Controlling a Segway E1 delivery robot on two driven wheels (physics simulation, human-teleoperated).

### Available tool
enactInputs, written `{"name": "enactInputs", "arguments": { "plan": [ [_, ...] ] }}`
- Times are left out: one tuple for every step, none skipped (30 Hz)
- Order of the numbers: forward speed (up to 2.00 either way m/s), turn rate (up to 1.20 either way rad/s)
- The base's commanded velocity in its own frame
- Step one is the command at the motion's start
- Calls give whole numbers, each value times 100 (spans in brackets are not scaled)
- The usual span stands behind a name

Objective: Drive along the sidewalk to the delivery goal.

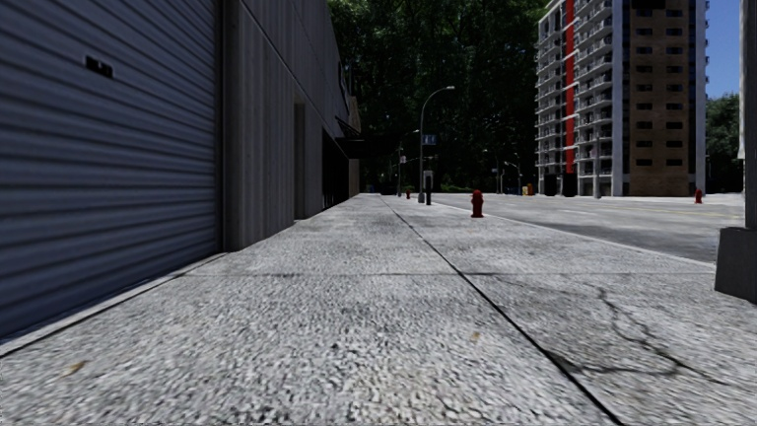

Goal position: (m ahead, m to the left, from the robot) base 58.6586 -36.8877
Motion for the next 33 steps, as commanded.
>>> {"name": "enactInputs", "arguments": {
  "plan": [
    [200, 0],
    [200, 0],
    [200, 0],
    [200, 0],
    [200, 0],
    [200, 0],
    [200, 0],
    [200, 0],
    [200, 0],
    [200, 0],
    [200, 0],
    [200, 0],
    [200, 0],
    [200, 0],
    [200, 0],
    [200, 0],
    [200, 0],
    [200, 0],
    [200, 0],
    [200, 0],
    [200, 0],
    [200, 0],
    [200, 0],
    [200, 0],
    [200, 0],
    [200, 0],
    [200, 0],
    [200, 0],
    [200, 0],
    [200, 0],
    [200, 0],
    [200, 0],
    [200, 0]
  ]
}}
